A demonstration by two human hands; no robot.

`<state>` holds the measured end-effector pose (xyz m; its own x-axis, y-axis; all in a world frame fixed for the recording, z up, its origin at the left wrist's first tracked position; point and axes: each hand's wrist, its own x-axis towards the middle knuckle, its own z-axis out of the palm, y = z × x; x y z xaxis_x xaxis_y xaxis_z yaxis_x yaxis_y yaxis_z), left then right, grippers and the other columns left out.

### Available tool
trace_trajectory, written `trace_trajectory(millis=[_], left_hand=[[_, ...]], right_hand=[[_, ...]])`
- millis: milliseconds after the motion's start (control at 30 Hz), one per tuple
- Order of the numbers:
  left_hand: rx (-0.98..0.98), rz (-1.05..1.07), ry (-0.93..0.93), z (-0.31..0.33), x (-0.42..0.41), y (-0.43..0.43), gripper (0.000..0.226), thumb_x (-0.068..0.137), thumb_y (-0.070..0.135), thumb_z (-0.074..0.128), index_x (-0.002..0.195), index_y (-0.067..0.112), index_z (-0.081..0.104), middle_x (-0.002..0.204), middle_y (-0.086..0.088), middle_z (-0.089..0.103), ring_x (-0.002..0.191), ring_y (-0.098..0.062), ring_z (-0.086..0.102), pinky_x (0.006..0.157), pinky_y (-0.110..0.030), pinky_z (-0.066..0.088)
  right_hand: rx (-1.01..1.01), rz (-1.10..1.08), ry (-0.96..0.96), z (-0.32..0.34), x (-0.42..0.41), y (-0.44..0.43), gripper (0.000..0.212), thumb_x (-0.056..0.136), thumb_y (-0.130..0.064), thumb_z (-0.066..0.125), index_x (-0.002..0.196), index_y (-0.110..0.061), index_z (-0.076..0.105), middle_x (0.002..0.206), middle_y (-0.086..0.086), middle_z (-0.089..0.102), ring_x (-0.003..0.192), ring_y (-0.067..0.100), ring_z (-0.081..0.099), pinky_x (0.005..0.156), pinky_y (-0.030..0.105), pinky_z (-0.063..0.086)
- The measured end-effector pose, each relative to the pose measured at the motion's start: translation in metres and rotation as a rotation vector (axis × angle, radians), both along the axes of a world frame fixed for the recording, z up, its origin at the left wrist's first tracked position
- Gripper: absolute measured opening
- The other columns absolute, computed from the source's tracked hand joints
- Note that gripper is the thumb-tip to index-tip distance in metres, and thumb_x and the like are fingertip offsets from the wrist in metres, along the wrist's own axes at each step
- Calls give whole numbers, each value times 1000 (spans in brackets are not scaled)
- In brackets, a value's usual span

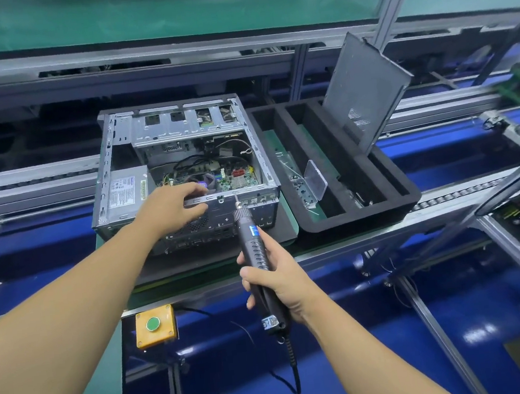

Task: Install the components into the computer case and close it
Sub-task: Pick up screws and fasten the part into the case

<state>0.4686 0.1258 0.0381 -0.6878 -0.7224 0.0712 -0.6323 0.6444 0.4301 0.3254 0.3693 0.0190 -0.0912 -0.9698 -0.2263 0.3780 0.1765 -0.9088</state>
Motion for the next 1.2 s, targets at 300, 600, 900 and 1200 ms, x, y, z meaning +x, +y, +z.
trace_trajectory(millis=[300, 600, 900, 1200], left_hand=[[-92, -1, 366, 34, -81, 47, 19, 91, 30, 52, 103, 23, 66, 101, 9, 67, 95, -12, 59, 88, -38, 44], [170, -115, 225, 58, -180, 17, 54, 100, 43, 41, 57, 17, 62, 44, 4, 53, 40, -7, 44, 53, -26, 37], [245, -417, -259, 31, -301, -32, 31, 105, 21, 36, 99, 9, 64, 97, -3, 67, 98, -28, 60, 82, -36, 45], [227, -485, -651, -49, -370, -55, 17, 89, 2, 55, 85, 17, 61, 88, -10, 57, 78, -27, 52, 77, -34, 49]], right_hand=[[-10, -43, 68, 16, -50, -2, 79, 81, -4, 74, 149, -31, 45, 102, 4, 62, 68, 20, 57, 53, 33, 53], [-29, -232, 102, 23, -142, -39, 59, 77, -4, 75, 130, -25, 58, 103, 6, 62, 65, 20, 57, 54, 33, 54], [202, -405, 282, -1, -244, -58, 86, 74, -10, 80, 148, -35, 43, 104, -3, 70, 71, 21, 65, 64, 36, 58], [264, -523, 251, -43, -293, -77, 78, 73, -21, 81, 140, -45, 47, 100, 3, 67, 67, 21, 63, 60, 38, 57]])
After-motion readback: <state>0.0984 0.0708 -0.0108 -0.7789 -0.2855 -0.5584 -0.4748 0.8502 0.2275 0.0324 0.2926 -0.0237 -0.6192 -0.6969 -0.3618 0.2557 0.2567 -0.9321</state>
